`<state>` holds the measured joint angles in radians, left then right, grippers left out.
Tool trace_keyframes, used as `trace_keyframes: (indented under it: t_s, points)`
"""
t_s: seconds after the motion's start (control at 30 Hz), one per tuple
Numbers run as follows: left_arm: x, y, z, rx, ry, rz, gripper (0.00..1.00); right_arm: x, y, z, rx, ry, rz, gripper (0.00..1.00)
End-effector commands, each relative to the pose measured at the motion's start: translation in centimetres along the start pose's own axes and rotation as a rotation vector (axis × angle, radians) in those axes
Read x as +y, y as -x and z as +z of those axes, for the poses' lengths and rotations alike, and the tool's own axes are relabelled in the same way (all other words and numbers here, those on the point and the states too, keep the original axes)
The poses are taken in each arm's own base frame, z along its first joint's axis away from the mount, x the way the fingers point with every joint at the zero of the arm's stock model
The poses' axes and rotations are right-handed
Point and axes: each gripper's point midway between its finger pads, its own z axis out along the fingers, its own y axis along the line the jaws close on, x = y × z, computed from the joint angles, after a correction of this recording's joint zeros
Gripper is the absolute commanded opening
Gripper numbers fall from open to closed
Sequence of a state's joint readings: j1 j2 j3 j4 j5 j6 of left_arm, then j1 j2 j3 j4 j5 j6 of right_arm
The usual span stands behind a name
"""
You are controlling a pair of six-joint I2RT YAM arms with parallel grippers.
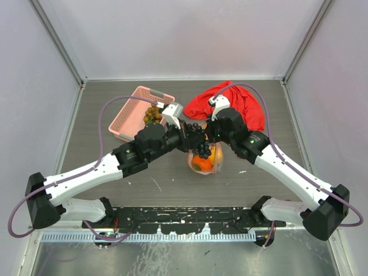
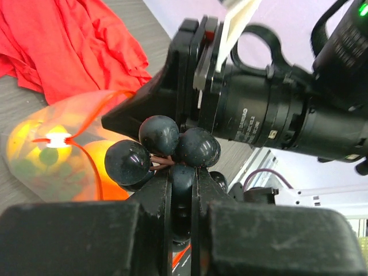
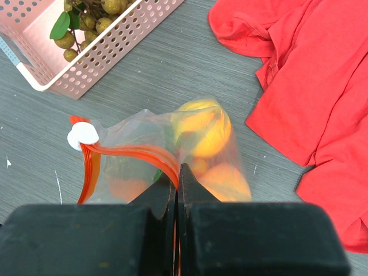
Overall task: Place the food in the zip-top bag and seal the zipper
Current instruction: Place the fake fruit in the zipper food storage bag.
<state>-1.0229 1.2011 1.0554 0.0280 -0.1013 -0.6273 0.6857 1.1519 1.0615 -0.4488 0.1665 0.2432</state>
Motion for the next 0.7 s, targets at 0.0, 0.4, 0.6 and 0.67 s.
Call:
trace_keyframes:
  t_s: [0.0, 0.4, 0.6, 0.67]
  points:
    - [-2.1, 1.1, 0.6, -0.082, -0.075, 0.019, 0.04, 0.8, 2.7, -0.8, -0.102, 0.039, 0.034, 0.02]
    - [2.6, -3.9, 0.6, 0.021, 0.103, 0.037, 0.04, 1.0, 3.0, -1.1, -0.114, 0.05, 0.038, 0.02]
    - [3.7, -5.1, 1.0, 0.068, 0.158, 0.041, 0.07, 1.2, 3.0, -1.0, -0.112, 0.058, 0.041, 0.02]
    - [3.3, -4.9, 1.1, 0.066, 0.146, 0.039, 0.08, 1.2, 3.0, -1.0, -0.113, 0.06, 0.042, 0.02]
